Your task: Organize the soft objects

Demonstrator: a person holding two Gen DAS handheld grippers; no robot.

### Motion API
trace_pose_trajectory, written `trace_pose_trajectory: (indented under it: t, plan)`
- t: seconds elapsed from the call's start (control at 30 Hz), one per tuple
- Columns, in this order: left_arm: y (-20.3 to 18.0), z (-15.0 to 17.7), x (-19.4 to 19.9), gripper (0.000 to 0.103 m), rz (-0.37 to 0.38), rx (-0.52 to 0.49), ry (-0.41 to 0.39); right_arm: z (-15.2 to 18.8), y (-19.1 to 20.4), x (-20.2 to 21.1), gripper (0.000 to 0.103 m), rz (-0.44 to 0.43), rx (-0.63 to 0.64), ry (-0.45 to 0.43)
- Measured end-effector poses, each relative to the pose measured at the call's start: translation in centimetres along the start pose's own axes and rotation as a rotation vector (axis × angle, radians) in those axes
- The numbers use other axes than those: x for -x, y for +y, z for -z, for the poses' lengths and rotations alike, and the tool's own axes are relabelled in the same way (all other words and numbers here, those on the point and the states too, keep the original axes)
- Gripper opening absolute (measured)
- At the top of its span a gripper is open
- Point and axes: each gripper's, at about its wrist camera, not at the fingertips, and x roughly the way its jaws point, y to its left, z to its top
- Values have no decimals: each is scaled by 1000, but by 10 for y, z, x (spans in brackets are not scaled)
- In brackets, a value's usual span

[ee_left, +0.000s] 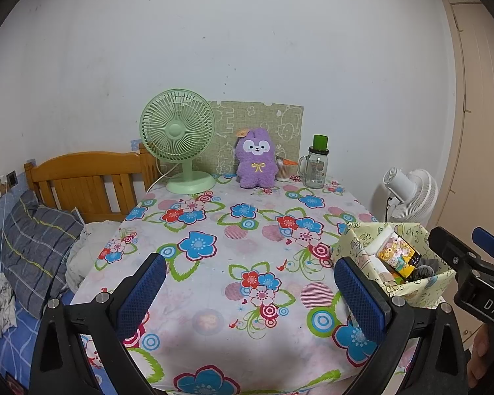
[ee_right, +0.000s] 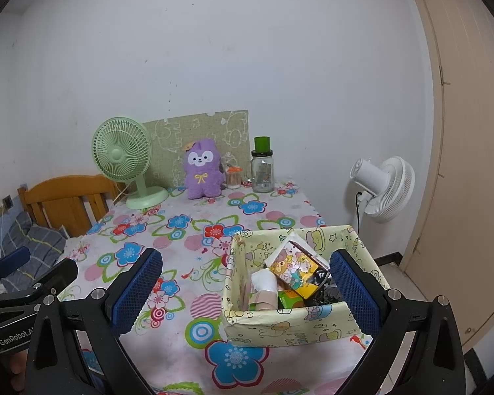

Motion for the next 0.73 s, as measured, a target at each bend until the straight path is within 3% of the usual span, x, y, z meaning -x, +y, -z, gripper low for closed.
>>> trace_pose_trajectory:
  t: [0.73]
  plan:
    - [0,-2,-1,103,2,1,1,-1,0,2,103,-3,-9,-2]
